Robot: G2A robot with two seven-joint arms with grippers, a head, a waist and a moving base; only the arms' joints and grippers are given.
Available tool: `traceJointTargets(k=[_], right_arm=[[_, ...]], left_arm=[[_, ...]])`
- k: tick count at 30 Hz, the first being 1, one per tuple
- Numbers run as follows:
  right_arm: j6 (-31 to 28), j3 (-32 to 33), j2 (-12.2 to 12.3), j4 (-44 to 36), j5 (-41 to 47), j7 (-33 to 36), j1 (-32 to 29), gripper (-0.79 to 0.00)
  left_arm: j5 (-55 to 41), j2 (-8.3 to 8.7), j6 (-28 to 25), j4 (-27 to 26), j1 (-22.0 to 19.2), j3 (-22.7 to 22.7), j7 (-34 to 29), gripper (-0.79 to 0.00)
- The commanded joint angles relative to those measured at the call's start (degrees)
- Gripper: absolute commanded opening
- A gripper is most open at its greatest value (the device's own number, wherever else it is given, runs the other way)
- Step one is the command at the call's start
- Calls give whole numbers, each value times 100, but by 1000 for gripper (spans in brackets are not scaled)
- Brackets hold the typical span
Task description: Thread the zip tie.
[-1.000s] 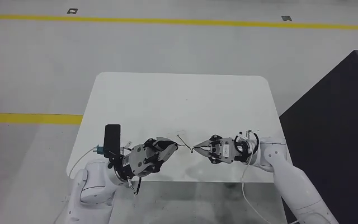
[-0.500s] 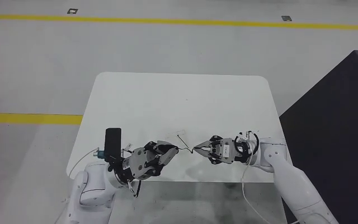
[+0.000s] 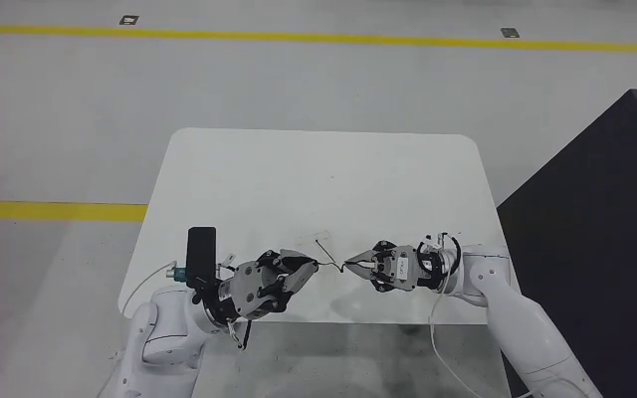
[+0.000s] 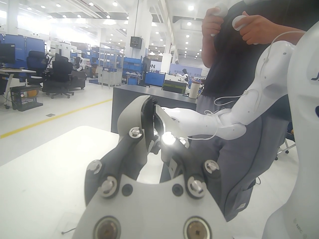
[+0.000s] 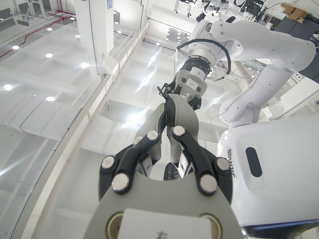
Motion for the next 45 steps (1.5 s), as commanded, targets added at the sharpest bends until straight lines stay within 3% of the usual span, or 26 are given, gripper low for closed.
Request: traceJointTargets(k=[1,45], right_arm=[[0,0,0,0,0,0,0,-785],[-111,-14,-7,-39,18,-48,-43,-785]], left_arm=[[25,7,11,5,-11,25,41,-785],[684,259,-56,-72,-58,162,218,-785]])
